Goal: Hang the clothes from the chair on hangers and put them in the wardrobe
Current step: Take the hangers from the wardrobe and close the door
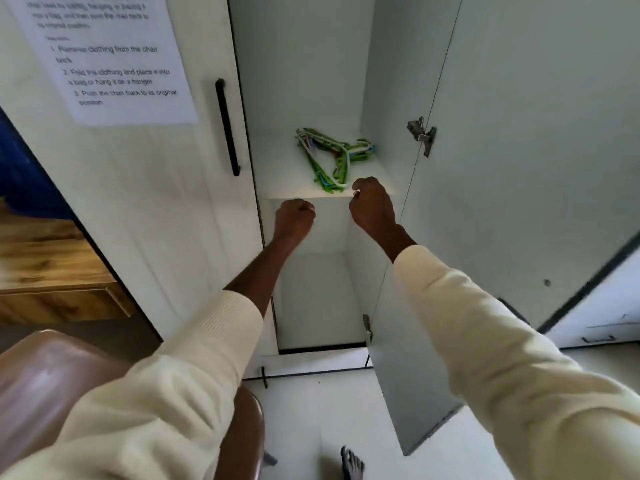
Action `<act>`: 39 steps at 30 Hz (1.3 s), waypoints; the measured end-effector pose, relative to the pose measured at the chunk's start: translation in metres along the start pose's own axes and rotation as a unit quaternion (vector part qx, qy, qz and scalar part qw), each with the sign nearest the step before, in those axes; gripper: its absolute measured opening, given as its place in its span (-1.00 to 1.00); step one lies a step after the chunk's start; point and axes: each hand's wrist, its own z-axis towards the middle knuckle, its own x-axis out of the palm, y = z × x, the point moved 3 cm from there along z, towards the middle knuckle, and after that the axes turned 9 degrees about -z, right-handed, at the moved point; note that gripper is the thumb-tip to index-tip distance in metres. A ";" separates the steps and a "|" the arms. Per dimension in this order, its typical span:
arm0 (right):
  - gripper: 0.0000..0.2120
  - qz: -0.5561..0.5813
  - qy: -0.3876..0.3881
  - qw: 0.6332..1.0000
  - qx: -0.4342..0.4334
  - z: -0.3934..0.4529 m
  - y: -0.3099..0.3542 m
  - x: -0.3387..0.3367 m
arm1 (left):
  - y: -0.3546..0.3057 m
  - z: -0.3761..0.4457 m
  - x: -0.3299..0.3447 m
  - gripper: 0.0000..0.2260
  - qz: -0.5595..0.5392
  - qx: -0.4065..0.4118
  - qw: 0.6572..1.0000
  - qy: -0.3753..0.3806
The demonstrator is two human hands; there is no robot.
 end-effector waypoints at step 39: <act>-0.10 0.070 0.018 0.975 0.209 0.248 -0.058 0.127 | -0.023 0.283 0.076 -0.62 0.324 -0.191 0.926 -0.043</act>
